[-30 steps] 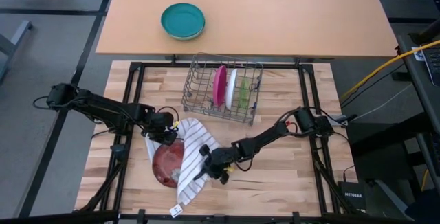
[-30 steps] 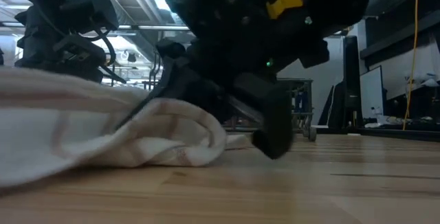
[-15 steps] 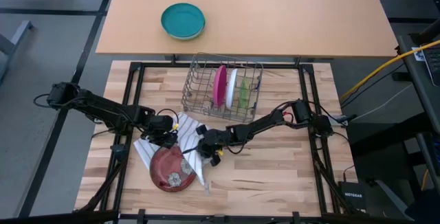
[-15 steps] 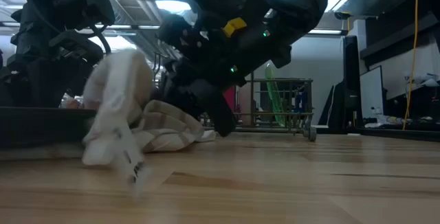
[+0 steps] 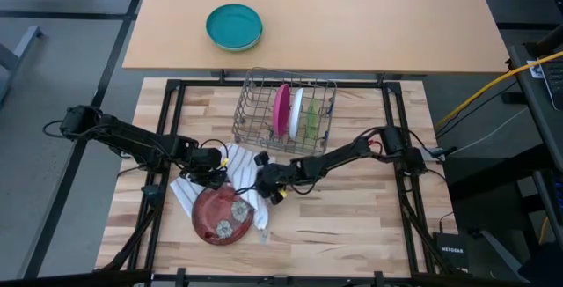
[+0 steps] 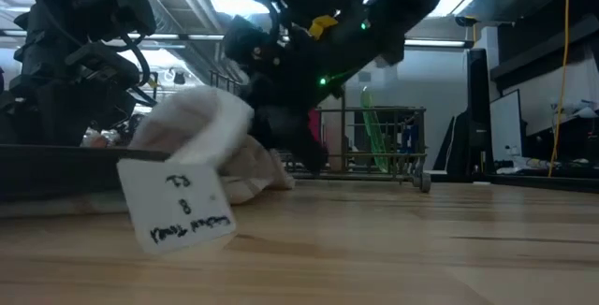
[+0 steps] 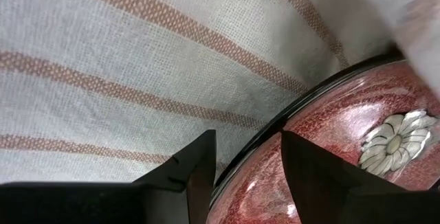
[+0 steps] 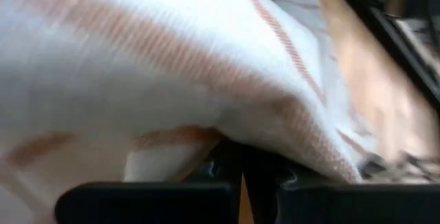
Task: Sort dishes
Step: Put the red plate in the dish rack
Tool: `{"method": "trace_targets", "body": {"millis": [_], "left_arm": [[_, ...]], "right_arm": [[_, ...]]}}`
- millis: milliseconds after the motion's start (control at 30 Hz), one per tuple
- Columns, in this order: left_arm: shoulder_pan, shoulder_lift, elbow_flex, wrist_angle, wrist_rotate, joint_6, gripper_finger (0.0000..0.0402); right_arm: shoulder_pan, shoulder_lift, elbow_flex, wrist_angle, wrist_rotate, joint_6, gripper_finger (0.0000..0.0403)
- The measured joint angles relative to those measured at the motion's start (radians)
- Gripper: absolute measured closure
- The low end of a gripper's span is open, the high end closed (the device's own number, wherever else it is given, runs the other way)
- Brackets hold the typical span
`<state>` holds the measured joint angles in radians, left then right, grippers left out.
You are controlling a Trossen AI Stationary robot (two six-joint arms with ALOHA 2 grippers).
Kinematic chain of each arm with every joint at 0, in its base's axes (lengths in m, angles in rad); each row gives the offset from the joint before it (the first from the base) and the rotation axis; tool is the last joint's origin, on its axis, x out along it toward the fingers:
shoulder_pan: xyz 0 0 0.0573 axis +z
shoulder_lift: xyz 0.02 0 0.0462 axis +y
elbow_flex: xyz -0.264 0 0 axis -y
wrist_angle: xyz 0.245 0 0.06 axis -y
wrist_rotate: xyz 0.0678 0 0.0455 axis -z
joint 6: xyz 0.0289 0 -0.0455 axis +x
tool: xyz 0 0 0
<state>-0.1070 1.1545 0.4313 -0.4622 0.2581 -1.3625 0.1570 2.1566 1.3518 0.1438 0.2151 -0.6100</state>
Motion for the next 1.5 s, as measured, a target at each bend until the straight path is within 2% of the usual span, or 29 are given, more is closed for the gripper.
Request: {"method": "trace_targets", "body": {"millis": [100,300,467,733,867,1000,1267,1400,1500], "left_arm": [[0.0,0.0,0.0,-0.001,-0.003,0.006,0.0247],[0.0,0.0,0.0,-0.001,-0.007,0.007,0.0247],[0.0,0.0,0.0,-0.001,-0.01,0.006,0.0247],[0.0,0.0,0.0,-0.001,-0.011,0.006,0.0247],[0.0,0.0,0.0,-0.001,-0.011,0.005,0.0247],[0.0,0.0,0.0,-0.001,-0.011,0.008,0.0247],[0.0,0.0,0.0,0.0,-0.012,0.008,0.0247],[0.0,0.0,0.0,0.001,-0.012,0.008,0.0247],[0.0,0.0,0.0,0.001,-0.013,0.008,0.0247]], "right_arm": [[0.0,-0.031,0.0,-0.047,0.058,-0.023,0.0386],[0.0,-0.075,0.0,-0.127,0.091,-0.027,0.0386],[0.0,-0.105,0.0,-0.246,0.081,-0.026,0.0386],[0.0,-0.165,0.0,-0.602,0.035,-0.003,0.0386],[0.001,-0.205,0.0,-0.676,-0.006,0.038,0.0386],[0.025,-0.244,0.0,-0.619,-0.076,0.04,0.0386],[0.144,-0.192,0.0,-0.229,-0.25,-0.074,0.0386],[0.186,-0.139,0.0,-0.098,-0.241,-0.181,0.0386],[0.195,-0.11,0.0,-0.067,-0.231,-0.281,0.0386]]}}
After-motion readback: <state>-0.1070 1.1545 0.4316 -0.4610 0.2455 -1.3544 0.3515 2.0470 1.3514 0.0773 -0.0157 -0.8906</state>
